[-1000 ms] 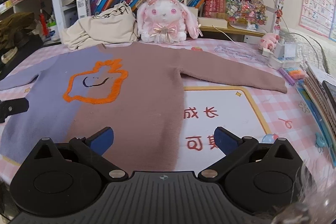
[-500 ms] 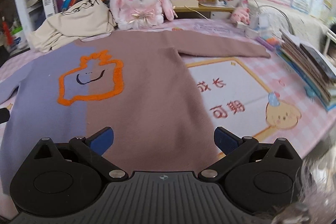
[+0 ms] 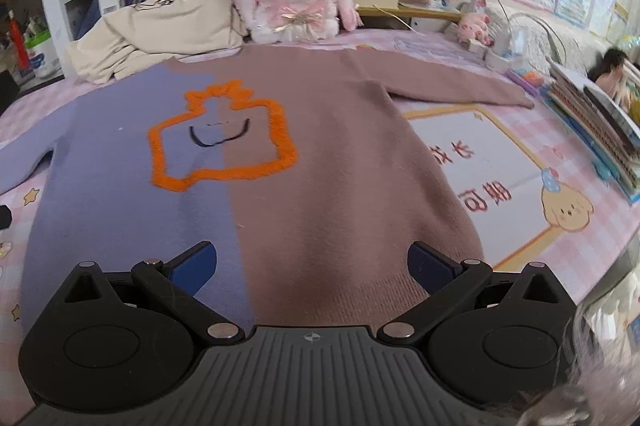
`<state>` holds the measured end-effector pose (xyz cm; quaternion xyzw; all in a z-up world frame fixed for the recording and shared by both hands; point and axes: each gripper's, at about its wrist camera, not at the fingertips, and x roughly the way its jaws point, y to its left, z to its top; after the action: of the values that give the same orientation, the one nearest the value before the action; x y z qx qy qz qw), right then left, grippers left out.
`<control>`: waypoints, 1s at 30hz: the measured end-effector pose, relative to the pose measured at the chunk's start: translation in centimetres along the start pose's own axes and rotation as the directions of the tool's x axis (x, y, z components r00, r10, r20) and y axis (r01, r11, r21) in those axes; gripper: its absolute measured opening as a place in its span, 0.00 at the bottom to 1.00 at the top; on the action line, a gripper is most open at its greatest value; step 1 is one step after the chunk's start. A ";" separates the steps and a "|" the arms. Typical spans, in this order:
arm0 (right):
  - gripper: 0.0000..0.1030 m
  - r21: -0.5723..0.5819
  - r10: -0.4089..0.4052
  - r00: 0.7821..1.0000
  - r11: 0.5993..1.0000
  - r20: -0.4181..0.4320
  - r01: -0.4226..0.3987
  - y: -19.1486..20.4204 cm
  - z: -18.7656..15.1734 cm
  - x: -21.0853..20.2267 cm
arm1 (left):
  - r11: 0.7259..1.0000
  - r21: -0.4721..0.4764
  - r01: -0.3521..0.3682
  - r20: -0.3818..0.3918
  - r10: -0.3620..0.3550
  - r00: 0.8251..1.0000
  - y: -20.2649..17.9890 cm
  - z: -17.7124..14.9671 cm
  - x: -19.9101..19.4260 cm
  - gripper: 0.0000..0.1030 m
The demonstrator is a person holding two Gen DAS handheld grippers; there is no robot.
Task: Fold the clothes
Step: 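Move the left tool to the lavender sleeve cuff, then grasp the lavender sleeve cuff with the left gripper and lift it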
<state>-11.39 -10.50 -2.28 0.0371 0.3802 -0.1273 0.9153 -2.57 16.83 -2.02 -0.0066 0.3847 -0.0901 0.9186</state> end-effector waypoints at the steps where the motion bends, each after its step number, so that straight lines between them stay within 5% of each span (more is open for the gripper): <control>1: 1.00 -0.014 0.001 1.000 1.000 0.004 -0.001 0.3 0.1 -0.1 | 1.000 -0.023 -0.017 0.002 0.018 1.000 0.8 -0.1 0.2 0.97; 10: 1.00 -0.127 0.034 0.999 0.991 0.020 -0.032 2.0 0.3 -0.7 | 0.958 -0.237 -0.160 0.009 0.167 0.986 8.4 -0.7 1.6 0.97; 20: 1.00 -0.212 0.029 1.000 0.977 0.011 -0.026 3.1 0.3 -1.0 | 0.818 -0.525 -0.235 0.021 0.289 0.957 17.0 -0.9 2.1 0.96; 30: 1.00 -0.170 0.016 0.999 0.985 0.028 -0.011 1.8 0.2 -1.5 | 0.827 -0.523 -0.208 0.025 0.259 0.966 17.0 0.0 3.8 0.60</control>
<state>-11.82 -8.48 -1.08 -0.0404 0.3758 -0.0887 0.9215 2.76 32.94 -6.05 -0.2095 0.3485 0.1294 0.9044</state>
